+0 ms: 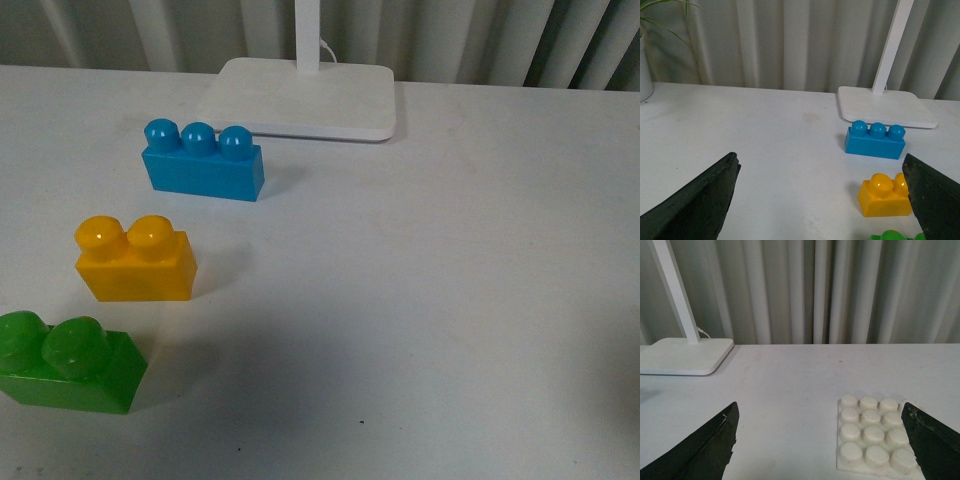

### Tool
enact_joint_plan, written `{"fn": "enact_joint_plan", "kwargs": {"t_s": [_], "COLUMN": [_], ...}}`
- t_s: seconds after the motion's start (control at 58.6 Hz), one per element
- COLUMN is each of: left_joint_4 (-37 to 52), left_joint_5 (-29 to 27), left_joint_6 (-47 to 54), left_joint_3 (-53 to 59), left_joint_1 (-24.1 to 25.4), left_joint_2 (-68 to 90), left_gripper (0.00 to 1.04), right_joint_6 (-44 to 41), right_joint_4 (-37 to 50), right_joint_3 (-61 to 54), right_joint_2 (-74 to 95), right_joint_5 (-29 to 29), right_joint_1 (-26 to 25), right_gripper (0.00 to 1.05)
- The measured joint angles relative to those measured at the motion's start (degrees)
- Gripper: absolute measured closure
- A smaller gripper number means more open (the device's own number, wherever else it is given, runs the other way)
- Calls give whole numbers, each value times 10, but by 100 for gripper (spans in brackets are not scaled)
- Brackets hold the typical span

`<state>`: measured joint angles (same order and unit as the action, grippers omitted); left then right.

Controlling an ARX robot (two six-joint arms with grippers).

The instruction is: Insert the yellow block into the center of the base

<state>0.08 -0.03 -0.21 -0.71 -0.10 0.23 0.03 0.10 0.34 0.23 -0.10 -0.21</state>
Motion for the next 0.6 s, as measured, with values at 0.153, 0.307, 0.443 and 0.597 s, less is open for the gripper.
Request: {"fn": "enact_joint_plan", "kwargs": {"t_s": [0.153, 0.307, 0.443, 0.597], "left_joint_4": [0, 0, 0, 0], "left_joint_5": [0, 0, 0, 0], "left_joint_6": [0, 0, 0, 0], "left_joint_3": [0, 0, 0, 0], "left_joint_1": [0, 0, 0, 0], "left_joint_2": [0, 0, 0, 0], "left_gripper": [6, 6, 6, 6], "right_joint_6": [0, 0, 0, 0], "right_joint_4": [0, 0, 0, 0], "right_joint_3": [0, 0, 0, 0], "right_joint_2": [0, 0, 0, 0], "right_joint_5": [0, 0, 0, 0], "right_joint_1": [0, 0, 0, 0], "right_gripper": [9, 9, 9, 9]}}
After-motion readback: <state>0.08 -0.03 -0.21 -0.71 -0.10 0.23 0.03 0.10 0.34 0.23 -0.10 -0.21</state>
